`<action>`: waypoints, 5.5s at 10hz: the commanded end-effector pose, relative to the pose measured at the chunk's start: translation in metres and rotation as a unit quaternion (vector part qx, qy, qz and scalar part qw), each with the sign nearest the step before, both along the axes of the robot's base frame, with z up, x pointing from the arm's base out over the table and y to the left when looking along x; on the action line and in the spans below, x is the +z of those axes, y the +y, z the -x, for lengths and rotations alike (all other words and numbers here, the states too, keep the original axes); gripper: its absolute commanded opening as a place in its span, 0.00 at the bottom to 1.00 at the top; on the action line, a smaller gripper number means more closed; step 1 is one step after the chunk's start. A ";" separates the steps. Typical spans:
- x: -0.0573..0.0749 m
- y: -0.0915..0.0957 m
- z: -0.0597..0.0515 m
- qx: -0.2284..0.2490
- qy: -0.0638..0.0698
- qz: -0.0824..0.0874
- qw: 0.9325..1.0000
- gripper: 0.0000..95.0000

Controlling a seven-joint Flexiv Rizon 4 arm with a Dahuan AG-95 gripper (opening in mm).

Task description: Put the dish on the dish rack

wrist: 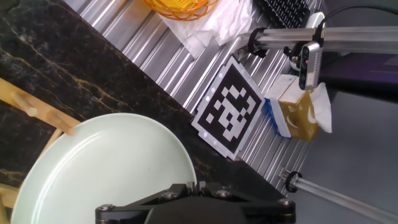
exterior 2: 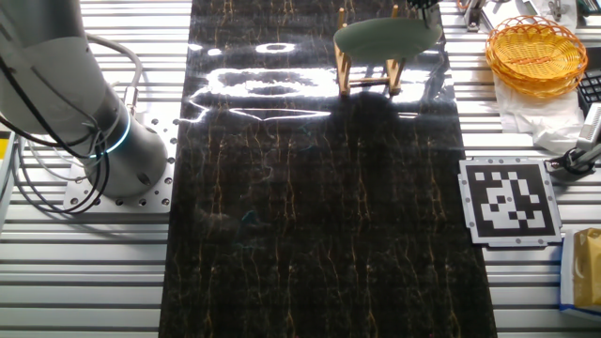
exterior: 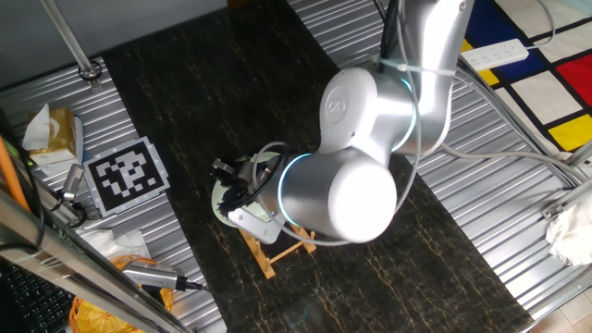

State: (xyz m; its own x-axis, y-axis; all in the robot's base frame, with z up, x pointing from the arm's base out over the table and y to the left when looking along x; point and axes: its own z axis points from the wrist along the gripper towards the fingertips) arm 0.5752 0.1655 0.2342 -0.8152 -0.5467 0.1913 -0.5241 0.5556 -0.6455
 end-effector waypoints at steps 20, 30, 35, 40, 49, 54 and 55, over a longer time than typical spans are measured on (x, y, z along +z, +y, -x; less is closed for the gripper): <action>-0.002 0.008 -0.005 -0.071 0.031 -0.061 0.995 0.40; -0.003 0.009 -0.006 -0.188 0.050 -0.222 0.955 0.60; 0.001 0.013 -0.008 -0.237 0.056 -0.297 0.923 0.60; 0.008 0.012 -0.009 -0.230 0.074 -0.301 0.922 0.60; 0.030 -0.029 0.022 -0.223 0.071 -0.299 0.925 0.00; -0.006 -0.057 0.059 -0.199 0.041 -0.309 0.929 0.00; -0.016 -0.062 0.070 -0.192 0.024 -0.313 0.930 0.00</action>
State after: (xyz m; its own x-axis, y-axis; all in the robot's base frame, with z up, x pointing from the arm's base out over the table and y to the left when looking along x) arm 0.5083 0.1053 0.2230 -0.9747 -0.2232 0.0122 -0.2233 0.9691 -0.1049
